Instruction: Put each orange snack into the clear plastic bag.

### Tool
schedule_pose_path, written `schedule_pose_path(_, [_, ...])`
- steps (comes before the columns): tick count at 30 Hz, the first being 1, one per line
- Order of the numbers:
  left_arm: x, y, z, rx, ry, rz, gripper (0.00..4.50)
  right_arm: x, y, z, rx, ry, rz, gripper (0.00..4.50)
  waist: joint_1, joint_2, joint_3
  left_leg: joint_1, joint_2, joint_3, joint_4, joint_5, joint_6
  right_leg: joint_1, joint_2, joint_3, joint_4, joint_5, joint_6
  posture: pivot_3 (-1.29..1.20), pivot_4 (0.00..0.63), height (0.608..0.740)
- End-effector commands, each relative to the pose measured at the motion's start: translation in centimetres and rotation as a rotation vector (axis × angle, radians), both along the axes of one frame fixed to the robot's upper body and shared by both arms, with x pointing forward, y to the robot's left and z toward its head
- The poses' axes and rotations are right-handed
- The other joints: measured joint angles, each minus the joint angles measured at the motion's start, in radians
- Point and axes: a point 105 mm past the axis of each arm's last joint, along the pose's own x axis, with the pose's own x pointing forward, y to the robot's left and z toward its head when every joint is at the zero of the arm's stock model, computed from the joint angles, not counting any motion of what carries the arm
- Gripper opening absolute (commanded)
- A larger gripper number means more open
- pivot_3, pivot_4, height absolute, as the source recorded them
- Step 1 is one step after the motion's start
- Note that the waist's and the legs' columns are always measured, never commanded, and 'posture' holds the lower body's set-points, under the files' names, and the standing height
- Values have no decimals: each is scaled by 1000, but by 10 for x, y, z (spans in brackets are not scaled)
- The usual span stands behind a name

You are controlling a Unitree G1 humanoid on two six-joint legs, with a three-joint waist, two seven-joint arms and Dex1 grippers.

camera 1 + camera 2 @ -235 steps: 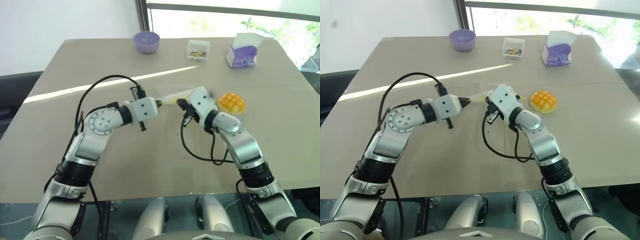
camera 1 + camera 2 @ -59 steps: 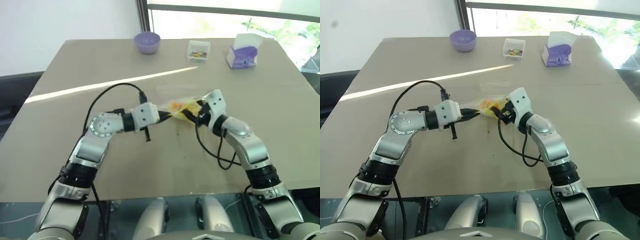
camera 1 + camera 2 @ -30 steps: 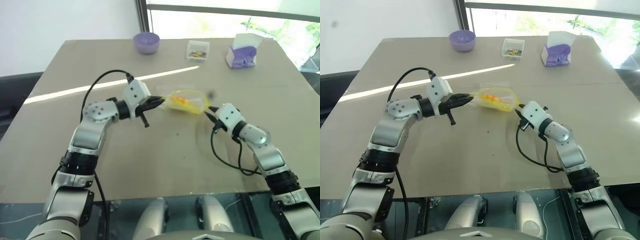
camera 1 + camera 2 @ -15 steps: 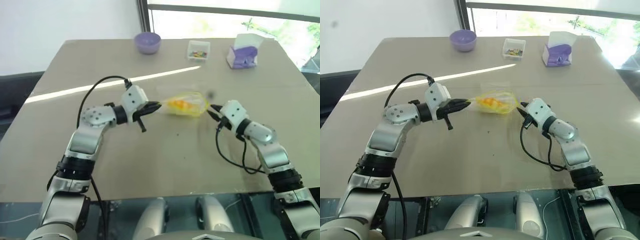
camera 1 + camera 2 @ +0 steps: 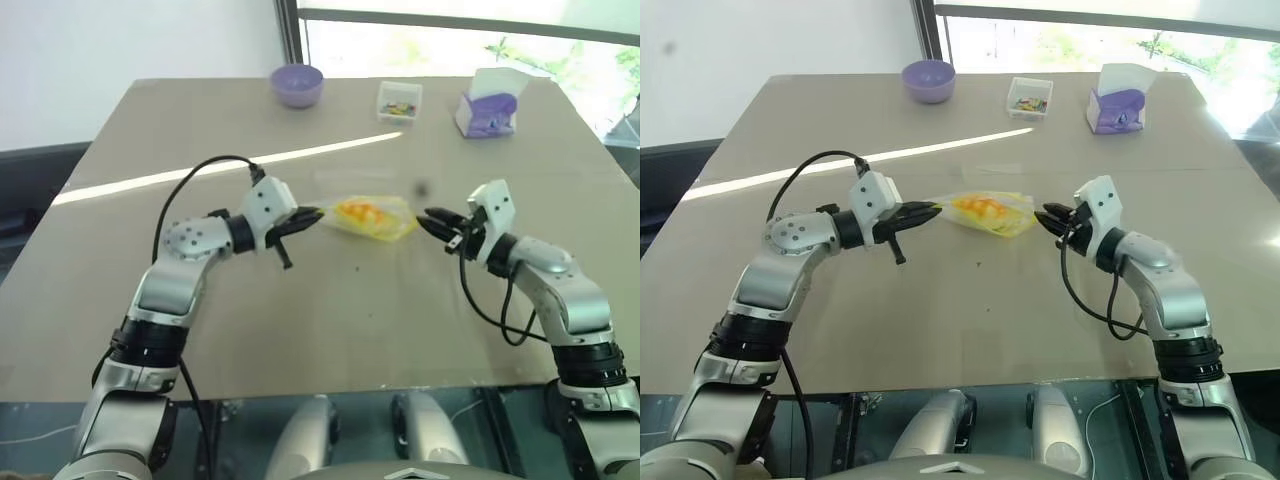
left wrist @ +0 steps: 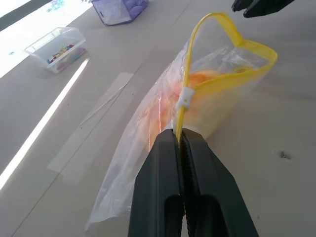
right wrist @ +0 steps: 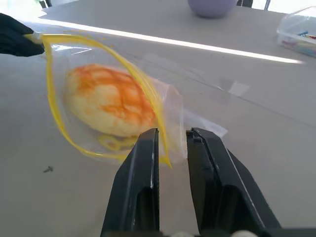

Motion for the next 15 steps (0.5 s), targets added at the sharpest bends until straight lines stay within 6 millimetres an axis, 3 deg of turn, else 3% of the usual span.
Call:
schedule_pose_path(1, [-6,-4,17,0,-78,-19,0,0,15,10,-5,-39,34,980,-1,0,0,0,0,0,0,0,0,0,0,0,0,0,0,0,150,740])
schedule_pose_path(11, [-8,-5,17,-5,-81,-16,0,3,23,1,-54,-23,16,980,-1,0,0,0,0,0,0,0,0,0,0,0,0,0,0,0,150,740])
schedule_pose_path(14, [-8,-6,17,-7,-83,-15,0,7,19,-1,-77,-30,-20,51,-1,0,0,0,0,0,0,0,0,0,0,0,0,0,0,0,150,740])
schedule_pose_path(15, [-8,-6,17,-7,-83,-14,0,9,17,-1,-85,-36,-30,51,-1,0,0,0,0,0,0,0,0,0,0,0,0,0,0,0,150,740])
